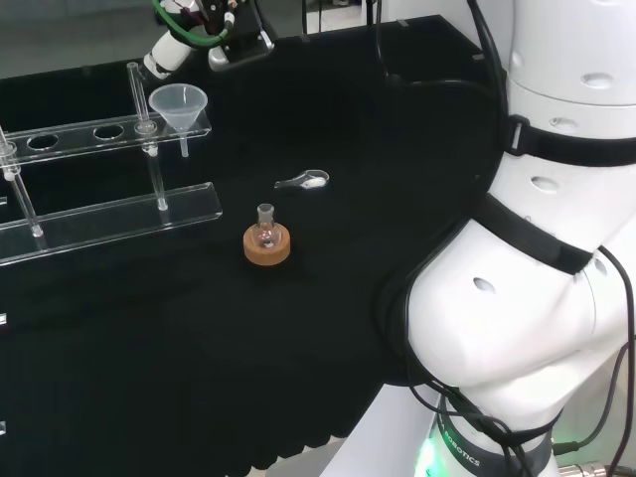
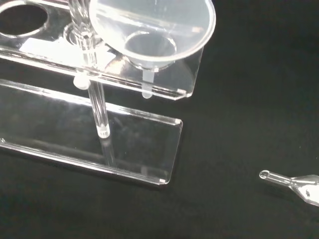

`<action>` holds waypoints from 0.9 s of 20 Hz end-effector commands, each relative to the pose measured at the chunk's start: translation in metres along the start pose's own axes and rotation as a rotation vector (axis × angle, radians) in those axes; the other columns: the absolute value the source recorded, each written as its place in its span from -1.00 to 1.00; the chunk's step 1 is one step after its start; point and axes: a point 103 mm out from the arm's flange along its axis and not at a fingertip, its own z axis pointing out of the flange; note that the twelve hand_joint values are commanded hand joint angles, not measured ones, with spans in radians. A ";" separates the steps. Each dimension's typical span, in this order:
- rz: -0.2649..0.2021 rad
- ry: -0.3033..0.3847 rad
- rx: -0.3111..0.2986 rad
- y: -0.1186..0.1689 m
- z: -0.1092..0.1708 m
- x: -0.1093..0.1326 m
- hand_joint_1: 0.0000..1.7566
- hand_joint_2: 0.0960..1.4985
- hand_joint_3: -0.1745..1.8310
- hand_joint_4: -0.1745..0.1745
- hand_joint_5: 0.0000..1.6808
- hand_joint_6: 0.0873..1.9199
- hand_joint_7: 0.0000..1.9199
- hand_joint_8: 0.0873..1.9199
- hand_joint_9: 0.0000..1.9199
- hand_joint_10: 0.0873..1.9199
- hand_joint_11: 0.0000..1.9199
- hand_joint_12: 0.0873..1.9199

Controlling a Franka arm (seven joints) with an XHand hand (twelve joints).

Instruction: Pick up the funnel from the transparent funnel stand.

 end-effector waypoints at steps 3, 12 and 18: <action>0.000 -0.016 0.075 0.015 0.013 0.003 -0.57 -0.06 -0.69 -0.29 -0.95 -1.00 -1.00 -0.86 -1.00 -0.14 -0.91 0.58; -0.005 -0.031 0.140 0.027 0.023 0.002 -0.50 -0.08 -0.72 -0.26 -1.00 -1.00 -1.00 -1.00 -1.00 -0.58 -0.87 0.58; -0.022 -0.038 0.179 0.035 0.032 0.000 -0.47 -0.08 -0.74 -0.18 -1.00 -1.00 -1.00 -1.00 -1.00 -0.73 -0.88 0.57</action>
